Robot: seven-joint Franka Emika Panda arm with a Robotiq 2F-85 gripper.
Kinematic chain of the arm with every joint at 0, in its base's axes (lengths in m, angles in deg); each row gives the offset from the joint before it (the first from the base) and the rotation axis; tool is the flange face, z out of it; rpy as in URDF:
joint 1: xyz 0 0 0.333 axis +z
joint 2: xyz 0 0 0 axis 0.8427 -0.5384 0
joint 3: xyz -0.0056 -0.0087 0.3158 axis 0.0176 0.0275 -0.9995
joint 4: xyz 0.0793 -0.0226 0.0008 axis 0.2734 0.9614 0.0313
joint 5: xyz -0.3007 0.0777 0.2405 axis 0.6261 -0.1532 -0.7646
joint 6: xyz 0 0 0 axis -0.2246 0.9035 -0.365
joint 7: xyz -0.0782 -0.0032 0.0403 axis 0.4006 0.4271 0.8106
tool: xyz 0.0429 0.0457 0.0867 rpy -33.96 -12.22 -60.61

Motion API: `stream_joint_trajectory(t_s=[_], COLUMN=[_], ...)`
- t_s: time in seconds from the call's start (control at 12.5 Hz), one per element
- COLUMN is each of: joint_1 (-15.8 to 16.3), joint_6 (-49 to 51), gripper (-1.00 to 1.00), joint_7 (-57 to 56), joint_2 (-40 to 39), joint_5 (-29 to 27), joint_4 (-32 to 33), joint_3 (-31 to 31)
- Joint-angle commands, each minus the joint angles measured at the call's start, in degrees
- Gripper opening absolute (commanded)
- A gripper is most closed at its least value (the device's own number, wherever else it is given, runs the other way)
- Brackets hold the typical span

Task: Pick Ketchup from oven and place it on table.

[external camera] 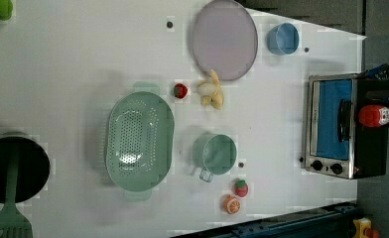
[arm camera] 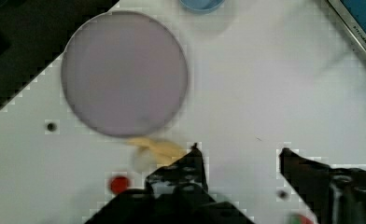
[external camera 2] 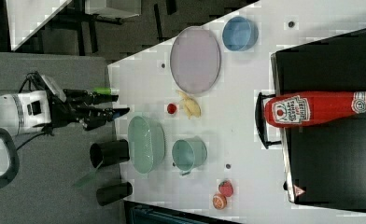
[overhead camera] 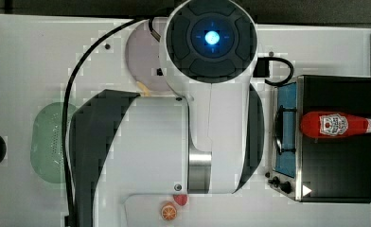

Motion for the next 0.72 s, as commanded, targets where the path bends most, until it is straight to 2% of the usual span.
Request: stream_joint_trajectory(t_s=[0.08, 0.24, 0.72], joint_1=[-2.4, -2.5, -4.4], joint_6=[11.5, 11.3, 5.5], gripper=[0.58, 0.99, 1.00], joint_7=[1.6, 1.6, 1.5], joint_2=[18.4, 18.3, 16.8], joint_5=[0.1, 0.1, 0.1], joint_4=[9.8, 9.8, 9.8], joint_3=[1.8, 2.1, 9.1])
